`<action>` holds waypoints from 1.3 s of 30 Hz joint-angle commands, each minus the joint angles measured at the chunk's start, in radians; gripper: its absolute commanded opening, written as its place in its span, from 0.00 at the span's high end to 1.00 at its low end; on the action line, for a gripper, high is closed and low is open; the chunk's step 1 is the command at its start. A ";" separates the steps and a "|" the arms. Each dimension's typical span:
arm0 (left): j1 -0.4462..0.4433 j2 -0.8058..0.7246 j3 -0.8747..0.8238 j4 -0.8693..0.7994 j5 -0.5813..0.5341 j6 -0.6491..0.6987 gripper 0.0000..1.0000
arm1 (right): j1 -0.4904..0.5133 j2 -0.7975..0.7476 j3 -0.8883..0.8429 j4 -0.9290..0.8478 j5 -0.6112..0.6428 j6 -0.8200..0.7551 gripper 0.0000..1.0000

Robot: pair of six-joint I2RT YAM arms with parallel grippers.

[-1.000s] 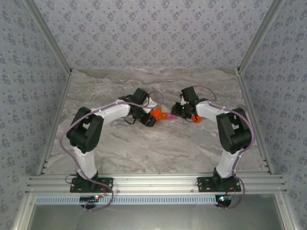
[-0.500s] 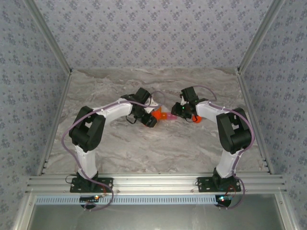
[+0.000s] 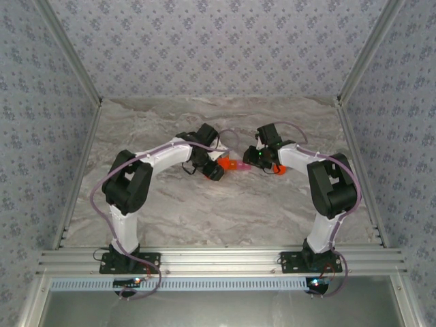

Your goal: Sort the pills into containers

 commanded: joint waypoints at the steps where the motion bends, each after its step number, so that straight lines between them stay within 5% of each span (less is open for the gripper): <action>1: -0.007 0.019 0.038 -0.035 -0.022 0.021 1.00 | 0.008 0.023 -0.014 -0.011 -0.016 -0.005 0.69; 39: -0.031 0.065 0.158 -0.189 -0.099 0.065 1.00 | 0.011 0.026 -0.015 -0.008 -0.022 -0.006 0.70</action>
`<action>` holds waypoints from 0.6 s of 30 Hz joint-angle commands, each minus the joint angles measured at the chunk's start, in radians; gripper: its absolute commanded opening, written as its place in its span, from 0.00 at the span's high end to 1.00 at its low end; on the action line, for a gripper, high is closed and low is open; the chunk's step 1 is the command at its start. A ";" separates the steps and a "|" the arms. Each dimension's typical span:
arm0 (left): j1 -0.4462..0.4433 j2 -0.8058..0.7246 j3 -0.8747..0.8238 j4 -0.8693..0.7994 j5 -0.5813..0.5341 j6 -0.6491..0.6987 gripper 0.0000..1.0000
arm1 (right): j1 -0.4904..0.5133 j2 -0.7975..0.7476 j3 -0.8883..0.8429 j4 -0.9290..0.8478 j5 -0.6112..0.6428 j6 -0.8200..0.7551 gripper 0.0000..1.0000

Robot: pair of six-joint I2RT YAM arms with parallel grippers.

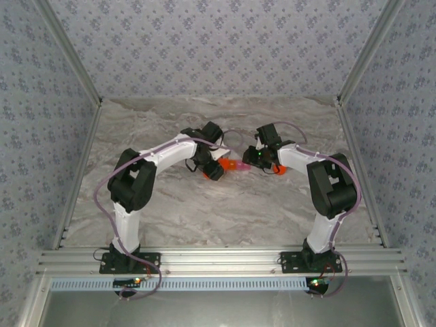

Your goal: Sort the pills into containers

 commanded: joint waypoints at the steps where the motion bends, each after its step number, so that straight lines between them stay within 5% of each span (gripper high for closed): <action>1: -0.010 0.015 0.042 -0.042 -0.020 0.023 1.00 | 0.009 0.025 -0.014 -0.010 -0.019 -0.005 0.70; 18: -0.015 0.036 0.075 -0.081 -0.065 0.040 1.00 | 0.010 0.029 -0.008 -0.011 -0.019 -0.005 0.70</action>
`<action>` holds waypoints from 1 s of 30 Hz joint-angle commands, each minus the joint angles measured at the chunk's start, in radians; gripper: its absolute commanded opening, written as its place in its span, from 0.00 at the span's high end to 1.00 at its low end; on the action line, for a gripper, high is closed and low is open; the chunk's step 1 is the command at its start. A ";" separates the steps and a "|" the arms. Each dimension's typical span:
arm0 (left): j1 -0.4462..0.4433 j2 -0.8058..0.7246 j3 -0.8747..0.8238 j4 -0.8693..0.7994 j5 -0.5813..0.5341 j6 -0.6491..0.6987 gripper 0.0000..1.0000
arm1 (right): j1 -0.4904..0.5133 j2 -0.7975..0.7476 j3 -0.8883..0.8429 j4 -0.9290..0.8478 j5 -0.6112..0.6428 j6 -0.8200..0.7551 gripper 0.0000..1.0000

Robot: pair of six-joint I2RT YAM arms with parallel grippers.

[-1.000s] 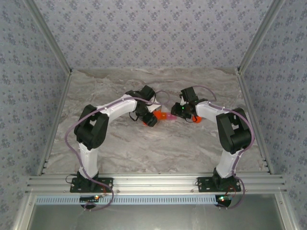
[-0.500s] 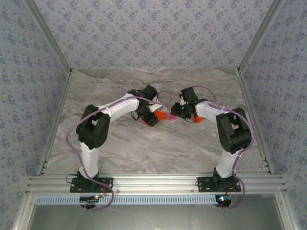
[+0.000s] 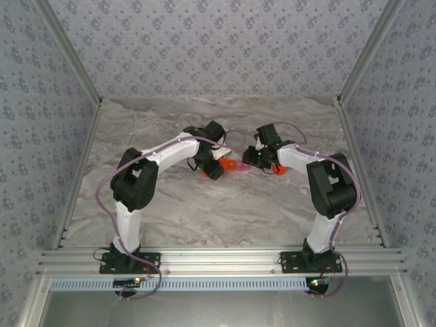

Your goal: Sort the pills into containers

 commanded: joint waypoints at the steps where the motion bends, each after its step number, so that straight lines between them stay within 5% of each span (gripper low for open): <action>1: -0.007 0.012 0.030 -0.030 -0.014 0.018 1.00 | 0.008 0.026 -0.006 -0.014 -0.014 -0.004 0.70; 30: -0.006 0.008 0.036 -0.051 -0.025 0.038 1.00 | 0.008 0.026 -0.003 -0.017 -0.014 0.000 0.70</action>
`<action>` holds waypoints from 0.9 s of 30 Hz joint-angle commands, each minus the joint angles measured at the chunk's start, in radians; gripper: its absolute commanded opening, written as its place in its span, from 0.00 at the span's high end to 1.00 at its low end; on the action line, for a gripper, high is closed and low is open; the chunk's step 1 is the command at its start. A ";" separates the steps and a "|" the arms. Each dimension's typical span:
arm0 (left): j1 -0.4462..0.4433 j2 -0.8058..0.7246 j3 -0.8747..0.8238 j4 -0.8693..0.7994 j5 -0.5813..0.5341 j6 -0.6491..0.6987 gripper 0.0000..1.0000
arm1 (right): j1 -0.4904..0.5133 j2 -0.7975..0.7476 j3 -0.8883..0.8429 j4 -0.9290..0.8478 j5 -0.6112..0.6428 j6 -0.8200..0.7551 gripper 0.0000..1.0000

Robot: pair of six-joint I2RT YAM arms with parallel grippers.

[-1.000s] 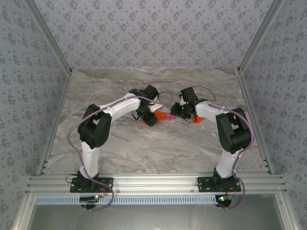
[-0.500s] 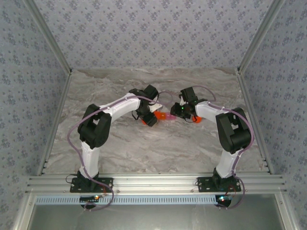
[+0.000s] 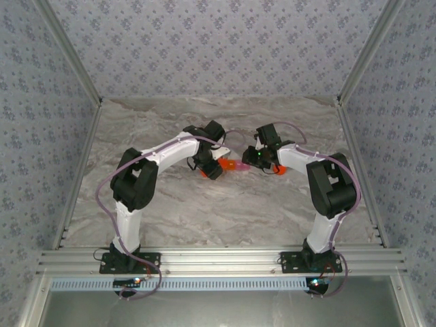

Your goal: Sort the pills into containers

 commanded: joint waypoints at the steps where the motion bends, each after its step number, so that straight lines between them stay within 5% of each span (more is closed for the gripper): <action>1: -0.007 0.007 0.026 -0.018 0.001 0.019 1.00 | 0.007 0.024 -0.003 -0.019 -0.011 0.000 0.70; 27: 0.024 -0.116 -0.147 0.179 0.104 -0.028 1.00 | 0.004 0.018 -0.003 -0.035 -0.010 -0.005 0.70</action>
